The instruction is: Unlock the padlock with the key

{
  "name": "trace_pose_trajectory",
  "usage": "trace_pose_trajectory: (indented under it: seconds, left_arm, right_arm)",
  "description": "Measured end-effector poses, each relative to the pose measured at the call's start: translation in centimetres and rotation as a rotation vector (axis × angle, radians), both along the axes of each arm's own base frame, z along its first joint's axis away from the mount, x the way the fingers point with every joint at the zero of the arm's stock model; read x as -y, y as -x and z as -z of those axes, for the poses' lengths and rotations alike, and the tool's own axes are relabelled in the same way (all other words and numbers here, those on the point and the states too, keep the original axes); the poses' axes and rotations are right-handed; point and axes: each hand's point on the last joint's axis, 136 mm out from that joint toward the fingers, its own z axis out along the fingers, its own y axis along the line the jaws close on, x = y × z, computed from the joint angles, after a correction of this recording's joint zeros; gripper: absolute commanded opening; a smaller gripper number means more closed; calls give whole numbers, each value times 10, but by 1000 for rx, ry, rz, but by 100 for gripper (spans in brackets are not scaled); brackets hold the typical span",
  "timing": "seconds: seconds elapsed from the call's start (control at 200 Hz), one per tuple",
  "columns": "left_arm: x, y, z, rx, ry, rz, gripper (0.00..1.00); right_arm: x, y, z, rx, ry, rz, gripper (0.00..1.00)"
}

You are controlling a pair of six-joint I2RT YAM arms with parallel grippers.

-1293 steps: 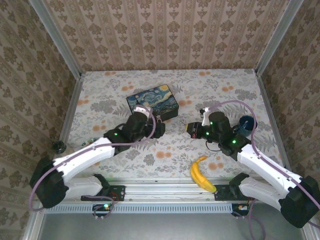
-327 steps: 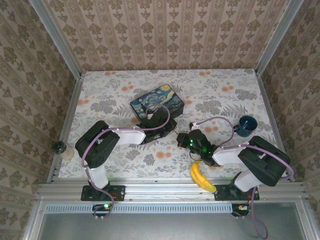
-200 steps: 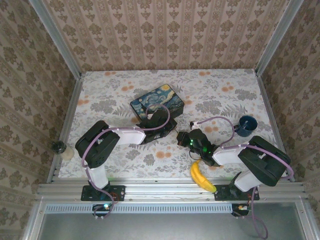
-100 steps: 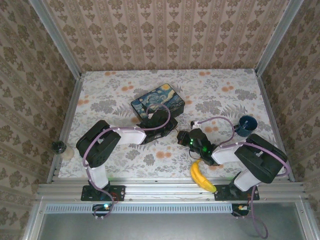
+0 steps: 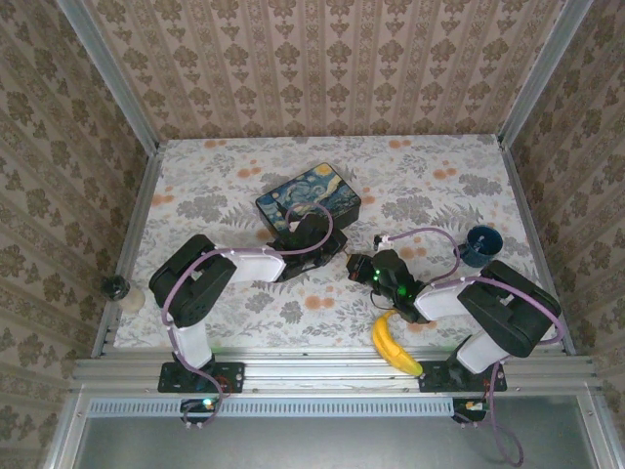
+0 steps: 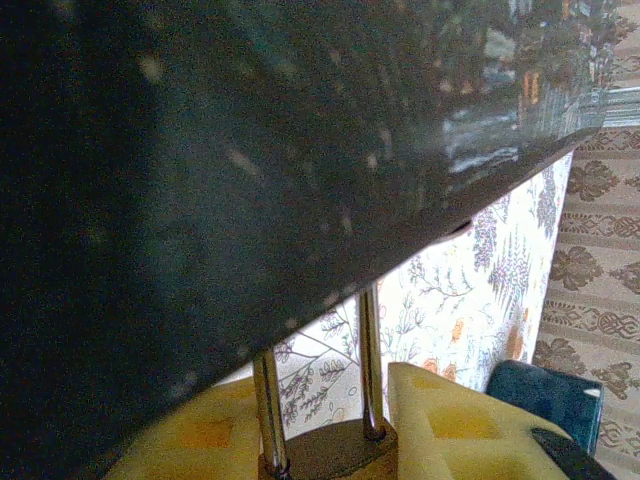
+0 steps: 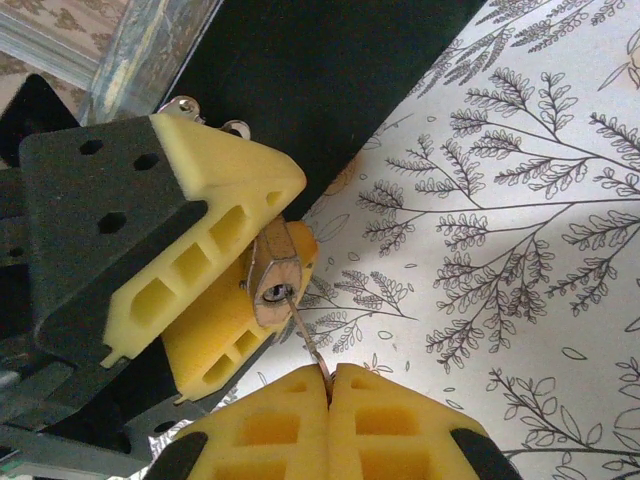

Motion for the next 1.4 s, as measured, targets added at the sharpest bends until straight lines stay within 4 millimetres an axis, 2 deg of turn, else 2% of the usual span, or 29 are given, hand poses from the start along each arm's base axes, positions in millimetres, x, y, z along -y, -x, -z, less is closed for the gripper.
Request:
trace_pose_trajectory:
  seconds: [0.865, 1.17, 1.4]
  left_arm:
    - [3, -6, -2, 12, 21, -9, 0]
    - [3, -7, -3, 18, 29, -11, 0]
    - [4, -8, -6, 20, 50, -19, 0]
  right_arm:
    - [-1, -7, 2, 14, -25, 5, 0]
    - [-3, -10, 5, -51, -55, -30, 0]
    - [-4, -10, -1, -96, -47, -52, 0]
